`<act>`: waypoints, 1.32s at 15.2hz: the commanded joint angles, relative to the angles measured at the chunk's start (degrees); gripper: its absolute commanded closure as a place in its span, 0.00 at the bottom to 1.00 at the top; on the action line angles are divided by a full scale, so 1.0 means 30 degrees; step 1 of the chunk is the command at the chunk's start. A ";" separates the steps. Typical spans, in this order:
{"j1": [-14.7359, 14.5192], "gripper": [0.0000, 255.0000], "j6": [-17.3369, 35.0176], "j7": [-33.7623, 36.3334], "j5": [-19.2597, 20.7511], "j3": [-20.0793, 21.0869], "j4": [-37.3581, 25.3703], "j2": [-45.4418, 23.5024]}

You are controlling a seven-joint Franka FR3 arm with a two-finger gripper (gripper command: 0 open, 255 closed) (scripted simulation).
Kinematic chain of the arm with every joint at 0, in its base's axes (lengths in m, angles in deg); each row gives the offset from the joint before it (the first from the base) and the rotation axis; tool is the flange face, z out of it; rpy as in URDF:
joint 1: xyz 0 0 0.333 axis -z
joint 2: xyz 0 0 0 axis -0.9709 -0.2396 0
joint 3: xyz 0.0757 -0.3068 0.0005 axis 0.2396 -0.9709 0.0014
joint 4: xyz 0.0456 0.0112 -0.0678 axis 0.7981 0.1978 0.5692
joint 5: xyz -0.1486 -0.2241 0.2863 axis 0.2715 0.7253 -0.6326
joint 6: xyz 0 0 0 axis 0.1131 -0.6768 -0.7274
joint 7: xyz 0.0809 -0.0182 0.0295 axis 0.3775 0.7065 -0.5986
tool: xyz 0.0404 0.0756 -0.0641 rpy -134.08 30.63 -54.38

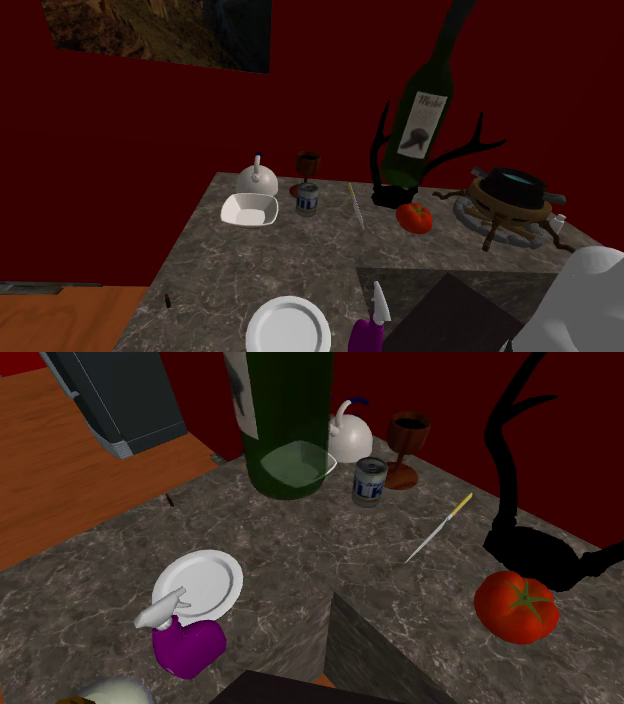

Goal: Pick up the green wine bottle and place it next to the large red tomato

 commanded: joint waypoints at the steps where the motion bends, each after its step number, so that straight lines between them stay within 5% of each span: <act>1: 0.0271 1.00 0.0052 -0.1092 0.0106 -0.0734 0.0085 0.0042; 11: 0.1799 1.00 -0.0052 -0.6772 0.0516 -0.4730 -0.0935 -0.0845; 20: 0.3849 1.00 -0.0917 -1.2304 -0.0718 -0.8854 -0.5224 -0.4492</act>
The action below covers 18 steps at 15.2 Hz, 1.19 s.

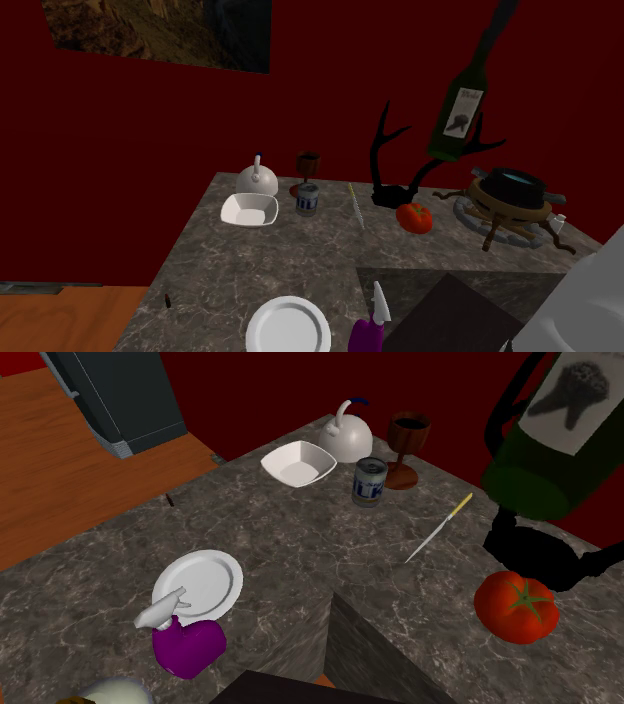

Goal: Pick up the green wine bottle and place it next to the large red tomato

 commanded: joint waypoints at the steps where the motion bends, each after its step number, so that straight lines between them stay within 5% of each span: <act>1: 0.0745 1.00 -0.0326 -0.1454 -0.0683 -0.1037 -0.1455 -0.1260; 18: 0.0255 1.00 0.5804 -0.0401 0.1358 0.0360 0.9423 0.3841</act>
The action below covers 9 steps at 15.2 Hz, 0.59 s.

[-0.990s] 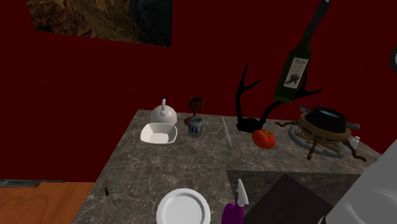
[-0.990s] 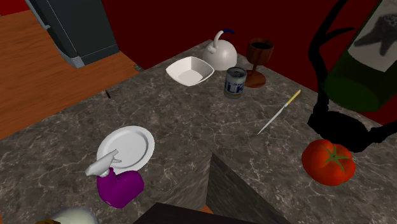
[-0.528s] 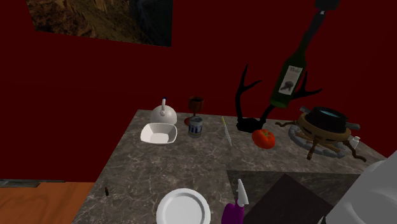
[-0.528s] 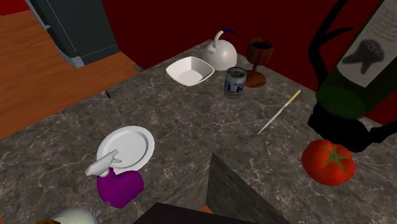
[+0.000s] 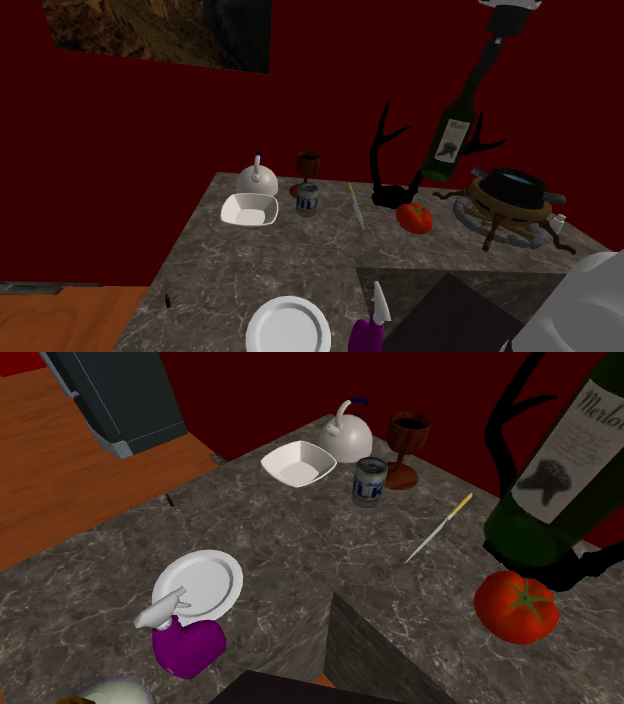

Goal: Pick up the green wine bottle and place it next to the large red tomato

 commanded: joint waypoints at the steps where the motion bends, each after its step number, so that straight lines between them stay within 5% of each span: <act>1: 0.0007 1.00 0.0626 0.0104 0.0123 0.0102 0.1032 0.0444; 9: 0.0104 1.00 0.2872 0.0345 0.0472 0.0304 0.4569 0.1783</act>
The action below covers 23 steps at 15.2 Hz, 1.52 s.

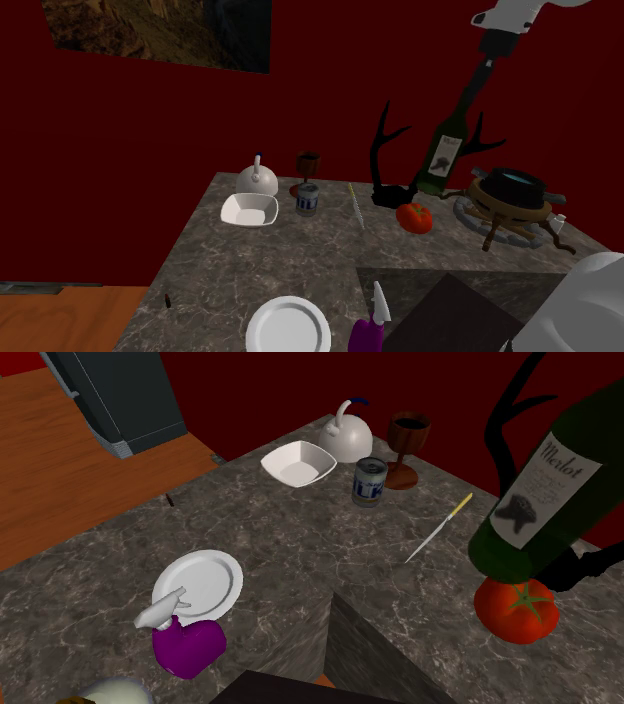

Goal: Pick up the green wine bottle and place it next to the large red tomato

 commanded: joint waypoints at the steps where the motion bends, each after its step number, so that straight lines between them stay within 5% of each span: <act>1: 0.0024 1.00 0.0559 0.0060 0.0069 0.0042 0.0811 0.0282; 23: 0.0356 1.00 0.6174 0.0293 0.0637 -0.0026 0.8248 0.2153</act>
